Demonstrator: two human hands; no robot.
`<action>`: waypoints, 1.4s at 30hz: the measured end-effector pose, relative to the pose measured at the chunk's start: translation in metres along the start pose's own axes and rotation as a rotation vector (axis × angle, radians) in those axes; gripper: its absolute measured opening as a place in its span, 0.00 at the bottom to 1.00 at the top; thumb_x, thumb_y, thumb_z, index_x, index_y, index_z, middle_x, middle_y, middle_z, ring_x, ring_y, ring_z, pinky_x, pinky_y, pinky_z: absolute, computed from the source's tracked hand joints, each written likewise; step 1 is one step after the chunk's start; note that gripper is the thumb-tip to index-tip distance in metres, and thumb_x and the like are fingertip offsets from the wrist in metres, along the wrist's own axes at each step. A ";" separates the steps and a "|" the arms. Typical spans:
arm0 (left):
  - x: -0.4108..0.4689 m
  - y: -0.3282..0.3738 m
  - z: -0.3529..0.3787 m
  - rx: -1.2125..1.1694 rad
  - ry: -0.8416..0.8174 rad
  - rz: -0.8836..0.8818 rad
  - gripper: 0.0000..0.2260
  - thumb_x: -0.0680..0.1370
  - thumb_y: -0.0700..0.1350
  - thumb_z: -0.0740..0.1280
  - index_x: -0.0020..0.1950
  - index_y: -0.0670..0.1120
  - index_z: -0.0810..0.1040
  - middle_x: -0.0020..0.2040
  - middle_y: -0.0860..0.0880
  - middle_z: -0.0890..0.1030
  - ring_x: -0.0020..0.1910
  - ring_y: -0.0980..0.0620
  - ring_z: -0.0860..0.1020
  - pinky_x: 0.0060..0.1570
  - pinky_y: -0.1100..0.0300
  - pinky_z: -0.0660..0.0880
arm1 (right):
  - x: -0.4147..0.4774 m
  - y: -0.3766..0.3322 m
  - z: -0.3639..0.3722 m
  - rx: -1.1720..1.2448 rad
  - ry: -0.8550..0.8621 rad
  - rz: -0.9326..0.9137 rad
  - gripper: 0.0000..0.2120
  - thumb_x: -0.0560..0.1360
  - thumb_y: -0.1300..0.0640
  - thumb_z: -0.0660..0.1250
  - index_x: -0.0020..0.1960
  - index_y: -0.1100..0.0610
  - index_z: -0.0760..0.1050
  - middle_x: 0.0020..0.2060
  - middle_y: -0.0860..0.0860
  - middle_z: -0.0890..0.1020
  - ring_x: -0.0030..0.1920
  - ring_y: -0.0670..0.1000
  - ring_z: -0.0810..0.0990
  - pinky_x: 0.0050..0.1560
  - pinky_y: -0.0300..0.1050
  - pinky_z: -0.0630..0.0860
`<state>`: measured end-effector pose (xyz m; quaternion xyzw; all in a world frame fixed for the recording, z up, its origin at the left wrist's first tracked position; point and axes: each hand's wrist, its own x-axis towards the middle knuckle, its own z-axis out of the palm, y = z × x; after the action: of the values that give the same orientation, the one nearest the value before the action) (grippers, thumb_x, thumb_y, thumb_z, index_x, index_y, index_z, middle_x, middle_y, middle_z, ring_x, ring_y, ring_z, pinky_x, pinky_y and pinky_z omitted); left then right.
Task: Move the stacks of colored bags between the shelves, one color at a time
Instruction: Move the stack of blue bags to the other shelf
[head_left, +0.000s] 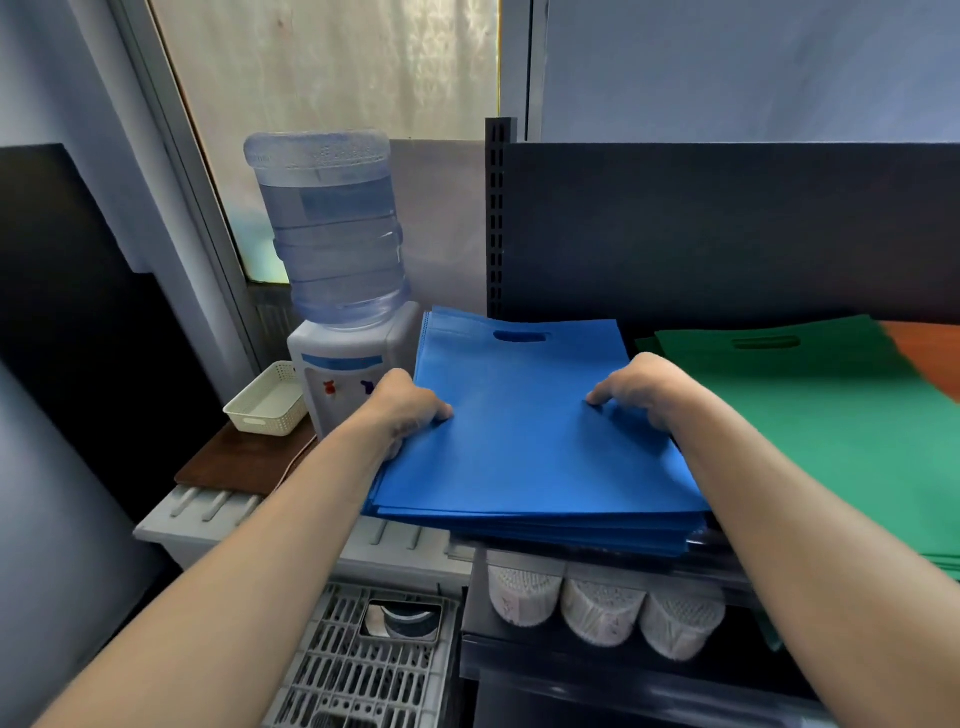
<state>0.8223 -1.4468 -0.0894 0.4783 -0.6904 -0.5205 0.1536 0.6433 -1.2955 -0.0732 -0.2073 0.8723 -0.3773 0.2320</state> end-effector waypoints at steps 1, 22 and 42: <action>-0.001 0.002 0.000 -0.019 0.004 0.037 0.15 0.71 0.37 0.70 0.55 0.39 0.73 0.51 0.40 0.80 0.46 0.41 0.80 0.48 0.47 0.79 | 0.000 0.001 -0.001 0.026 -0.001 0.015 0.15 0.70 0.62 0.73 0.51 0.64 0.71 0.47 0.59 0.74 0.47 0.58 0.73 0.44 0.48 0.70; -0.016 0.062 0.017 -0.174 0.347 0.719 0.15 0.79 0.40 0.62 0.63 0.42 0.64 0.56 0.50 0.73 0.57 0.48 0.73 0.52 0.59 0.69 | -0.028 -0.028 -0.055 0.441 0.361 -0.422 0.25 0.69 0.61 0.71 0.62 0.56 0.65 0.47 0.46 0.75 0.40 0.42 0.75 0.35 0.38 0.73; -0.026 0.089 0.022 -0.218 0.505 0.685 0.15 0.76 0.49 0.67 0.58 0.42 0.71 0.55 0.48 0.78 0.50 0.48 0.76 0.49 0.56 0.72 | -0.024 -0.035 -0.037 0.522 0.654 -0.515 0.21 0.71 0.63 0.67 0.58 0.56 0.61 0.56 0.53 0.73 0.50 0.53 0.75 0.47 0.44 0.71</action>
<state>0.7747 -1.4125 -0.0141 0.3150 -0.6911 -0.3761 0.5308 0.6484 -1.2839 -0.0184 -0.2219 0.6960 -0.6738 -0.1107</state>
